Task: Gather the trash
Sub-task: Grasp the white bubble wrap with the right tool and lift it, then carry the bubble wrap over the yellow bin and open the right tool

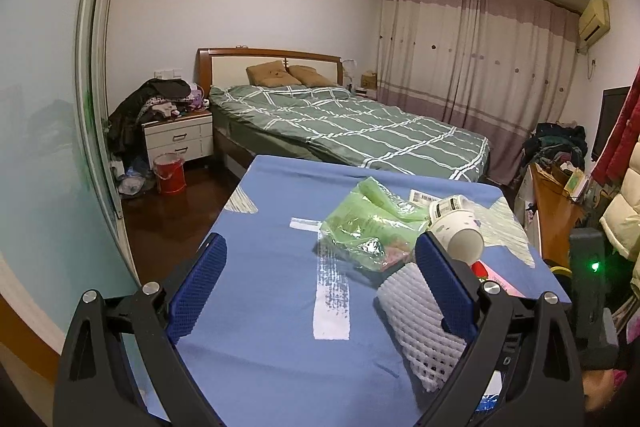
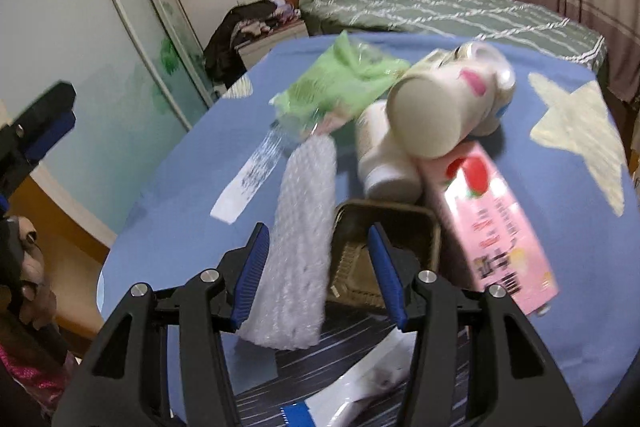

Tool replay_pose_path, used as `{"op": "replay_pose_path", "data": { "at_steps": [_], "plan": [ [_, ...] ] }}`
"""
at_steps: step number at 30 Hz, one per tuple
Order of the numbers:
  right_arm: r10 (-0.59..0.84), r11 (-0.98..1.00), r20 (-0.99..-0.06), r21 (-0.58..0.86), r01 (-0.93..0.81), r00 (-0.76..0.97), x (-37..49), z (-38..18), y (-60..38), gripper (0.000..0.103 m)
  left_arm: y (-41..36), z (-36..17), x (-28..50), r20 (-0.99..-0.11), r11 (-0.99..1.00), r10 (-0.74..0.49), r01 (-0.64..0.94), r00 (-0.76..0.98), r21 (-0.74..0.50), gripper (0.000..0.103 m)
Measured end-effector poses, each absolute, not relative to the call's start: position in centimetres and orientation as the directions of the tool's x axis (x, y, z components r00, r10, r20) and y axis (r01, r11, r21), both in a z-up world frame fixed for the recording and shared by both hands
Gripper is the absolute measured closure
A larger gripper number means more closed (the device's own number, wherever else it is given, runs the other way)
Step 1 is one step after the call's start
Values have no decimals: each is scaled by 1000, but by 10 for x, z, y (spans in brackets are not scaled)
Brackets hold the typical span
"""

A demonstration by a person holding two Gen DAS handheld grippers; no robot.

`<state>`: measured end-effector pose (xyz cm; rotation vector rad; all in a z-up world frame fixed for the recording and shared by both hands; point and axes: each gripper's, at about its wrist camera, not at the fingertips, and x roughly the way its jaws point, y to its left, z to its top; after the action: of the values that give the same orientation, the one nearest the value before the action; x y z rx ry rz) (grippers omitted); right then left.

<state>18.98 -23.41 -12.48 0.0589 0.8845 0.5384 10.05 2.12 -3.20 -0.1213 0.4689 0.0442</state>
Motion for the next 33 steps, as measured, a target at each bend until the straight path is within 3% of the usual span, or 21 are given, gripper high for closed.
{"op": "replay_pose_path", "data": {
  "at_steps": [3, 5, 7, 17, 21, 25, 33],
  "plan": [
    [489, 856, -720, 287, -430, 492, 186, -127, -233, 63, 20, -34, 100, -455, 992, 8, -65, 890, -110, 9],
    [497, 851, -719, 292, -437, 486, 182, -127, -233, 81, 19, -34, 99, -457, 992, 5, -62, 890, -108, 9],
    [502, 847, -713, 290, -446, 489, 178, -126, -232, 88, 18, -35, 100, -458, 993, 2, -58, 889, -107, 9],
    [534, 845, -565, 327, -423, 629, 150, -80, -285, 89, 2, -36, 100, -462, 996, -17, -26, 887, -88, 9],
    [414, 908, -518, 293, -300, 749, 140, -65, -338, 89, -7, -38, 104, -472, 997, -32, -6, 881, -79, 9],
    [207, 964, -504, 253, -85, 839, 134, -62, -413, 89, -17, -42, 107, -485, 998, -42, 11, 874, -67, 9],
    [-169, 922, -601, 184, 341, 781, 134, -109, -547, 87, -45, -49, 117, -518, 997, -72, 55, 852, -48, 9]
  ]
}}
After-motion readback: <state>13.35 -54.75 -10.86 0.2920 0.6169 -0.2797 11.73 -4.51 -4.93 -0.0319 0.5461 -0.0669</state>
